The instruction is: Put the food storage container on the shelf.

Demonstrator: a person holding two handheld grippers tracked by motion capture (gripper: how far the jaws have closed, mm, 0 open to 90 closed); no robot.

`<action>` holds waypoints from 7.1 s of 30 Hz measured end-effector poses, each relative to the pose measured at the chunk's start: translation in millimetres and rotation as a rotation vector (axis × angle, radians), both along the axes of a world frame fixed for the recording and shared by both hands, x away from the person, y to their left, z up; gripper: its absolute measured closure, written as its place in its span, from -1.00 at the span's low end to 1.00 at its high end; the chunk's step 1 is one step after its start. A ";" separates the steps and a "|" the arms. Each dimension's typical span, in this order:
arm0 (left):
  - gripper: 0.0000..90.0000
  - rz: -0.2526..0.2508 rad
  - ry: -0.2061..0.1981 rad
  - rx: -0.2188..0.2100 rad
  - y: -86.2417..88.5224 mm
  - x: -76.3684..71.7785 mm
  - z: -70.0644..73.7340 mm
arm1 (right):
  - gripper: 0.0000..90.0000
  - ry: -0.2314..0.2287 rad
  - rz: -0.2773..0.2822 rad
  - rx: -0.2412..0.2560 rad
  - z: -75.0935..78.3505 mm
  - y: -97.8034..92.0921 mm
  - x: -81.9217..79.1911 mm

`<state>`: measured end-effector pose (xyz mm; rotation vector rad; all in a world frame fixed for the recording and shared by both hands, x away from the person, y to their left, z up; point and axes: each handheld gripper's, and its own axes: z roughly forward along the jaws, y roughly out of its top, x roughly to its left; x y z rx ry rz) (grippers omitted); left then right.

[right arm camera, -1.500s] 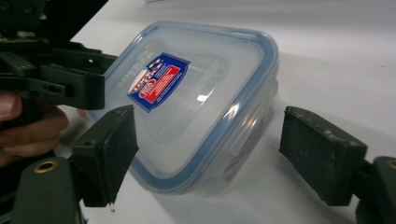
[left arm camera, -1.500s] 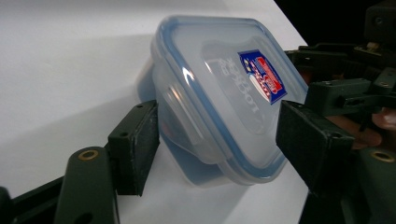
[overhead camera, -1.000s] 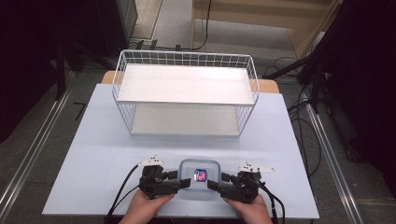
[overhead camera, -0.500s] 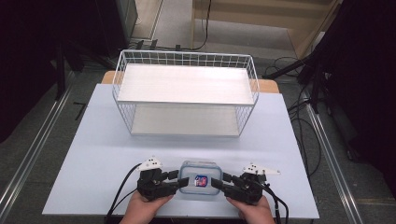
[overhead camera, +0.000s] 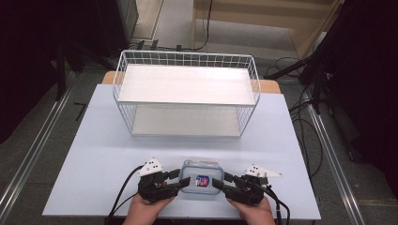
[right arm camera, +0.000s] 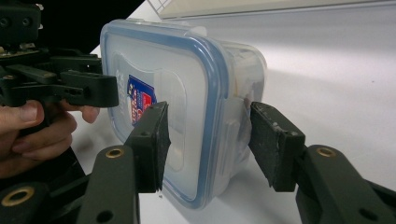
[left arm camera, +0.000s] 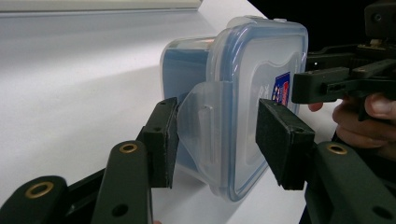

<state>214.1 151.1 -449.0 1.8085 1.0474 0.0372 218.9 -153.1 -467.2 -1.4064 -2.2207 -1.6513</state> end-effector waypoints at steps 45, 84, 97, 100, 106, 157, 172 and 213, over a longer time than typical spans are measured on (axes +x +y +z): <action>0.09 0.060 -0.304 0.000 3.3 -3.6 60.0 | 0.06 -0.326 -0.053 0.008 62.8 12.2 2.8; 0.08 0.087 -0.496 -0.067 8.6 36.5 138.6 | 0.06 -0.515 -0.116 0.099 148.4 20.8 43.1; 0.08 0.071 -0.461 -0.081 11.6 66.9 159.9 | 0.07 -0.483 -0.120 0.109 169.3 20.7 68.8; 0.08 0.068 -0.443 -0.096 14.2 74.5 164.7 | 0.08 -0.473 -0.119 0.116 172.0 21.4 75.1; 0.09 0.063 -0.367 -0.094 18.5 91.6 173.7 | 0.10 -0.424 -0.116 0.131 176.2 23.4 89.1; 0.11 0.166 -0.001 -0.210 27.7 157.5 172.1 | 0.13 -0.056 -0.144 0.184 181.2 28.1 163.2; 0.11 0.185 -0.011 -0.210 23.3 165.6 171.1 | 0.09 -0.038 -0.174 0.207 176.0 27.8 173.9; -0.02 0.213 -0.008 -0.179 10.9 184.7 171.0 | -0.06 -0.037 -0.209 0.209 171.8 27.6 193.9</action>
